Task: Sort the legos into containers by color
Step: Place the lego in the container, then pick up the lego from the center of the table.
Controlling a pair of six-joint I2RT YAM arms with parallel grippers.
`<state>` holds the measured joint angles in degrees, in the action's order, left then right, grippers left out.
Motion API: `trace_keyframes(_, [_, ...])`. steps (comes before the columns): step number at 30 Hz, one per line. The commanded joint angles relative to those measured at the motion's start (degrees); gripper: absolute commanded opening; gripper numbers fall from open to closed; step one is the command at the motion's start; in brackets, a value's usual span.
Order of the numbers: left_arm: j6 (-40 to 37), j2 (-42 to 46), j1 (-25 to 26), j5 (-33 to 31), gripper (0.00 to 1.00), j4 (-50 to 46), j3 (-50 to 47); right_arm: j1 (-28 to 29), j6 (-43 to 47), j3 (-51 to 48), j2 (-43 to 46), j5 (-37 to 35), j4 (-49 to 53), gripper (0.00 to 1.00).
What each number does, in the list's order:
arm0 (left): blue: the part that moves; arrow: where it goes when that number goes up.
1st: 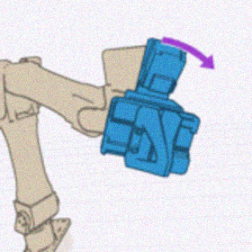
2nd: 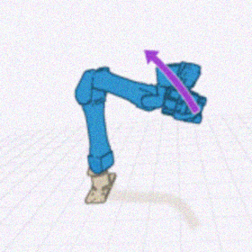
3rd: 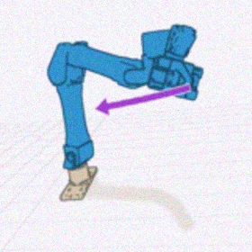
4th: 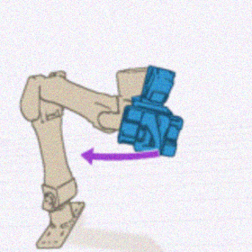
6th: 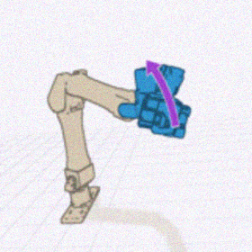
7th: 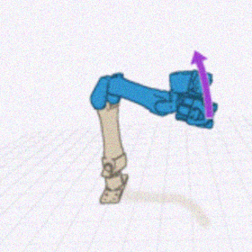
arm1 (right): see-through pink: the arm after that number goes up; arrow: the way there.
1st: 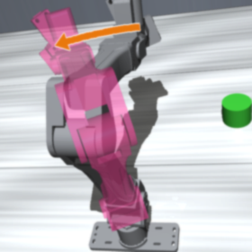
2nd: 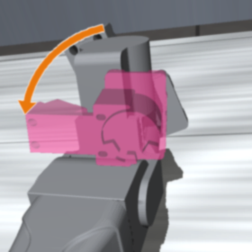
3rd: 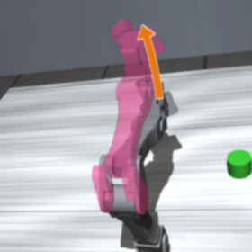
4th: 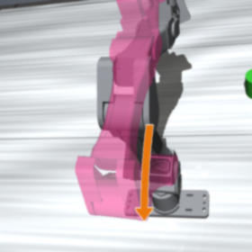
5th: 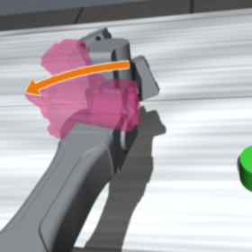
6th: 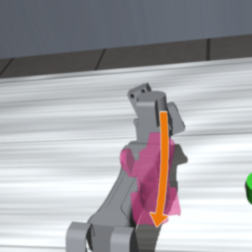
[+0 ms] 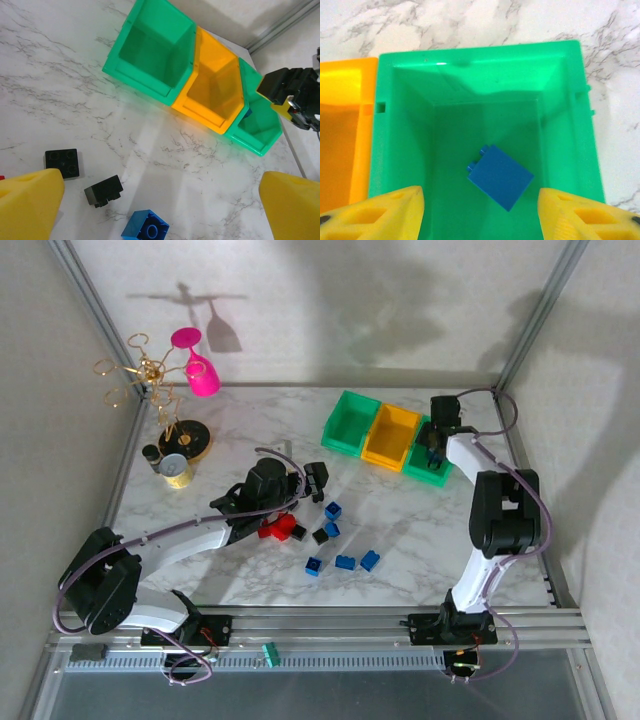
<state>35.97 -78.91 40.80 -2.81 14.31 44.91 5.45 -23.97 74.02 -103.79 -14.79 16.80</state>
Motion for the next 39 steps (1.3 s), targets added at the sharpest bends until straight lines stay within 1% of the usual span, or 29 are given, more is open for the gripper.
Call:
trace_keyframes(1, [-1.2,2.1,0.3,-1.3,1.0,-0.8,1.9,0.0,-0.4,-0.5,6.1,2.2,1.9,0.64])
trace_keyframes(5, [-0.8,1.9,0.3,-2.2,1.0,-5.7,4.4,1.8,0.1,-2.8,11.8,2.7,2.8,0.72])
trace_keyframes(8, [1.3,1.1,0.3,-3.9,1.0,-8.2,4.4,2.2,-1.4,-5.0,15.4,4.2,4.2,0.75])
trace_keyframes(11, [2.2,0.7,0.3,-3.8,1.0,-9.6,4.2,3.9,-1.6,-8.2,19.1,4.2,3.7,0.78])
trace_keyframes(14, [3.2,0.5,0.3,-4.7,1.0,-10.7,3.5,6.0,-1.2,-9.7,20.6,3.7,5.3,0.81])
trace_keyframes(17, [4.0,1.4,0.3,-4.0,1.0,-10.2,2.1,8.0,-2.0,-11.8,21.7,5.5,5.7,0.82])
trace_keyframes(20, [4.5,3.9,0.3,-4.3,1.0,-10.8,0.6,10.6,-2.9,-13.0,22.5,5.3,6.7,0.84])
trace_keyframes(22, [4.8,5.6,0.3,-5.5,1.0,-12.4,0.0,12.8,-3.1,-13.2,22.8,5.1,7.2,0.84])
trace_keyframes(24, [5.0,7.3,0.3,-5.9,1.0,-13.6,-0.6,15.0,-3.3,-13.1,22.7,3.9,8.6,0.86])
trace_keyframes(26, [5.5,9.0,0.3,-6.1,1.0,-14.5,-1.5,16.4,-3.8,-13.3,22.6,4.3,9.3,0.87])
trace_keyframes(29, [6.9,12.3,0.3,-6.8,1.0,-15.3,-4.0,18.9,-5.0,-14.3,22.9,6.2,9.2,0.89])
trace_keyframes(32, [8.5,16.5,0.3,-6.4,1.0,-15.0,-7.6,21.8,-6.6,-16.8,23.4,6.3,8.6,0.9])
trace_keyframes(35, [9.8,20.3,0.4,-6.7,1.0,-16.4,-10.5,24.2,-8.0,-19.8,24.3,10.1,5.5,0.9])
trace_keyframes(37, [11.0,23.3,0.3,-8.7,1.0,-17.2,-12.1,26.1,-8.1,-20.1,23.1,9.5,5.6,0.9])
trace_keyframes(39, [10.8,25.7,0.3,-9.0,1.0,-18.1,-13.0,27.8,-7.5,-20.3,21.6,11.2,4.5,0.89])
